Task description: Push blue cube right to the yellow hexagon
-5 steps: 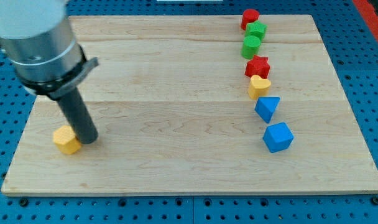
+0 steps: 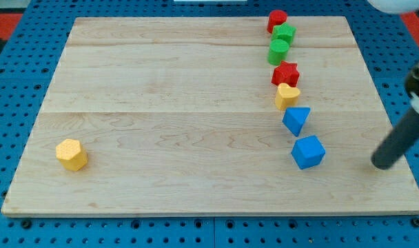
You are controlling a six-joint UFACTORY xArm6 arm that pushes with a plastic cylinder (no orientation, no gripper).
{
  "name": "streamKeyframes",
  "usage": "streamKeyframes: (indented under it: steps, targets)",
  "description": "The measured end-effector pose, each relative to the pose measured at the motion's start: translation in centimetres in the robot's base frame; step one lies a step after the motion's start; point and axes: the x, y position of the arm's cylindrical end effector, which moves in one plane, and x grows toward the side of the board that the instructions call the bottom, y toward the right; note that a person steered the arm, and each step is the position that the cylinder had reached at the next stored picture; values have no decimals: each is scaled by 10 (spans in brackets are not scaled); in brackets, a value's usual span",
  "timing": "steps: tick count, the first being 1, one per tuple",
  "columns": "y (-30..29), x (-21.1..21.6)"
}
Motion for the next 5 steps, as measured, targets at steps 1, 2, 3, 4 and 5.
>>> streamKeyframes:
  steps: [1, 2, 3, 4, 5]
  targets:
    - [-82, -4]
    - [-184, 6]
    - [-278, 6]
    - [-321, 3]
    - [-199, 3]
